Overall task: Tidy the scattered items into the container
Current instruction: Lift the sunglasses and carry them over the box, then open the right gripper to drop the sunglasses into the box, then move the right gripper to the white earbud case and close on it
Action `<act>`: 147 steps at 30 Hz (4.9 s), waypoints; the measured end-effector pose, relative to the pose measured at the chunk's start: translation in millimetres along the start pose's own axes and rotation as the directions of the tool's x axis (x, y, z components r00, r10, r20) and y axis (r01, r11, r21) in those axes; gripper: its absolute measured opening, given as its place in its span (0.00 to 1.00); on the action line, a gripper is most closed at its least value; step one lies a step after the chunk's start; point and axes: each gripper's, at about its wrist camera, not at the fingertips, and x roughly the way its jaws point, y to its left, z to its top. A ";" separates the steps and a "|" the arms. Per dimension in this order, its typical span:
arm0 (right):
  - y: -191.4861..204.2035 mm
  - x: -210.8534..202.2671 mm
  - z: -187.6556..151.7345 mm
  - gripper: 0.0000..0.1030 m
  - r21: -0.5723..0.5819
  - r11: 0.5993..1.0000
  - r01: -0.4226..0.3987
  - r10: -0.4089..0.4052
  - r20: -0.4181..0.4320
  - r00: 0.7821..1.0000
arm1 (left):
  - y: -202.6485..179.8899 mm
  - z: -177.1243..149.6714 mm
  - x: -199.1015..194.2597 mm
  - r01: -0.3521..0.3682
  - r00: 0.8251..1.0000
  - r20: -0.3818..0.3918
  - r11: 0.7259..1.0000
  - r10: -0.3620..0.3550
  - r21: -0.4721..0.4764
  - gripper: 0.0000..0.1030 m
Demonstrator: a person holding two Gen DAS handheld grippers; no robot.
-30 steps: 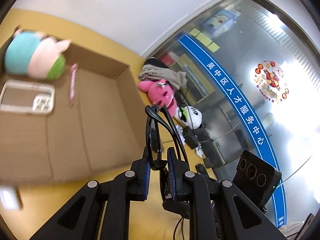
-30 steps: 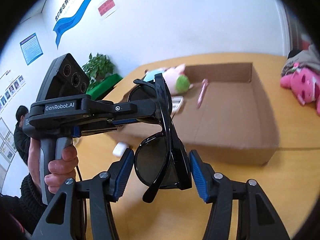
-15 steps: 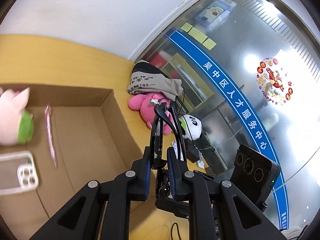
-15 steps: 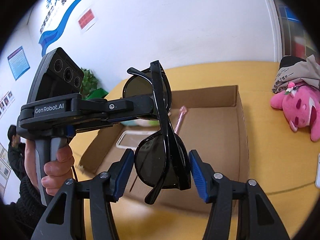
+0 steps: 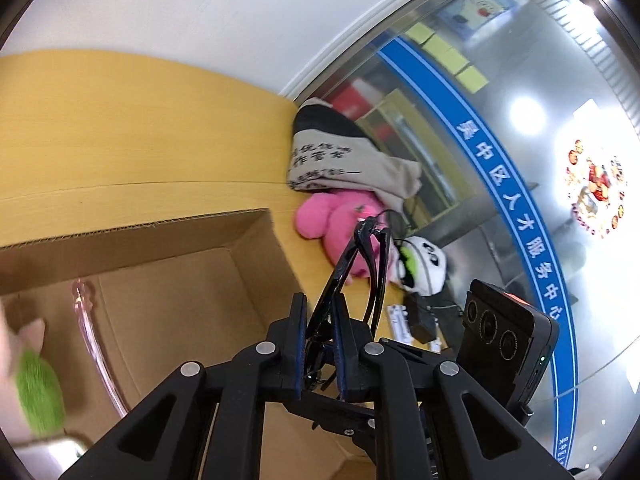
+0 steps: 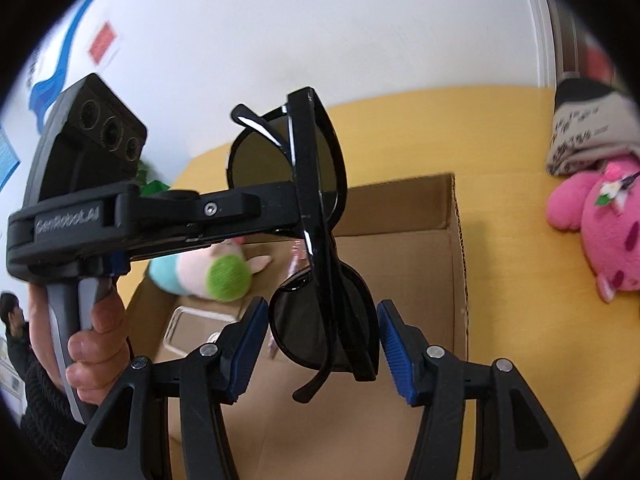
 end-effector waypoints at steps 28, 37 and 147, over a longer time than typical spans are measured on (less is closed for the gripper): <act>7.6 56.6 -22.1 0.53 -0.007 0.976 0.217 -0.216 -0.122 0.969 | 79.4 -2.4 50.4 -0.058 0.992 -0.124 0.982 0.036 -0.178 0.17; 24.2 71.8 -13.0 0.53 -0.032 0.966 0.257 -0.259 -0.148 0.954 | 97.1 -4.4 48.3 -0.160 0.975 -0.182 0.967 0.125 -0.196 0.21; 165.2 -20.8 -301.2 0.72 -0.320 0.925 -0.206 0.135 -0.232 0.963 | -59.1 -426.9 -96.5 -0.406 0.874 -0.018 0.750 0.485 0.522 0.46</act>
